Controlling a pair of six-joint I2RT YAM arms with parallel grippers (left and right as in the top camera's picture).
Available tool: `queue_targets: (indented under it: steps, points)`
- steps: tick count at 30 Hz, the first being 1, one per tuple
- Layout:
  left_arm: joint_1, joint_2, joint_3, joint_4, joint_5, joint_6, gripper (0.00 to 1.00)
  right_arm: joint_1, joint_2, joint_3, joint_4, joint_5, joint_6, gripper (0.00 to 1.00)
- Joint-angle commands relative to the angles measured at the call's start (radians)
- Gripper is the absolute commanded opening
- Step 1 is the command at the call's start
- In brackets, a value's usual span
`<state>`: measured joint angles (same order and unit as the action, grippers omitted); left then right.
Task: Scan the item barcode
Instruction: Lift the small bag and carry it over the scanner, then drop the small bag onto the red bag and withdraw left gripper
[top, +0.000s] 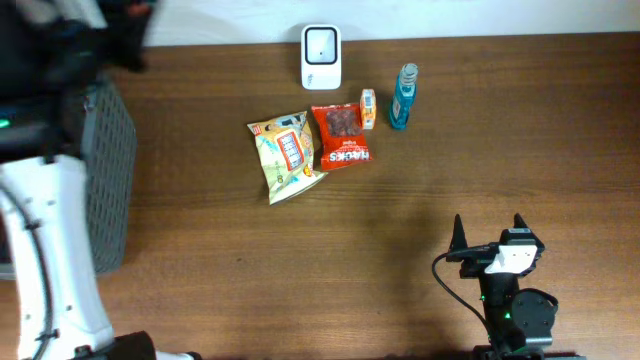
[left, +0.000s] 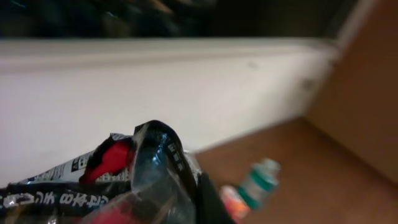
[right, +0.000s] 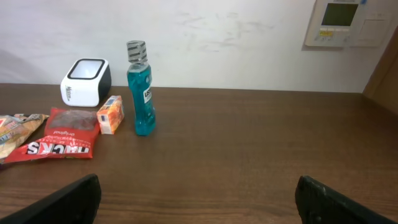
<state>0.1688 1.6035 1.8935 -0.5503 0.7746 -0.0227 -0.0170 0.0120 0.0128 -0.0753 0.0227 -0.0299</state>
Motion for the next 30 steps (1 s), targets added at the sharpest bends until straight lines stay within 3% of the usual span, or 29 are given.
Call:
queue_targets:
  steps: [1,4,9,23,25,27,29,30]
  points:
    - [-0.139,0.025,0.007,-0.066,-0.133,-0.010,0.00,-0.005,-0.003,-0.007,-0.004,0.012,0.000,0.98]
    - [-0.237,0.066,0.007,-0.154,-0.253,-0.007,0.00,-0.005,-0.003,-0.007,-0.004,0.012,0.000,0.99]
    - [-0.367,0.178,0.007,-0.274,-0.284,-0.007,0.00,-0.005,-0.003,-0.007,-0.004,0.012,0.000,0.98]
    - [-0.580,0.479,0.007,-0.289,-0.354,-0.007,0.00,-0.005,-0.003,-0.007,-0.004,0.012,0.000,0.98]
    - [-0.581,0.486,0.007,-0.289,-0.354,-0.007,0.32,-0.005,-0.003,-0.007,-0.004,0.012,0.000,0.98]
    - [-0.578,0.485,0.008,-0.287,-0.354,-0.007,0.78,-0.005,-0.003,-0.007,-0.004,0.012,0.000,0.98]
    - [-0.574,0.485,0.010,-0.285,-0.353,-0.007,0.98,-0.005,-0.003,-0.007,-0.004,0.012,0.000,0.98]
    - [-0.569,0.485,0.010,-0.285,-0.353,-0.007,1.00,-0.005,-0.003,-0.007,-0.004,0.012,0.000,0.98]
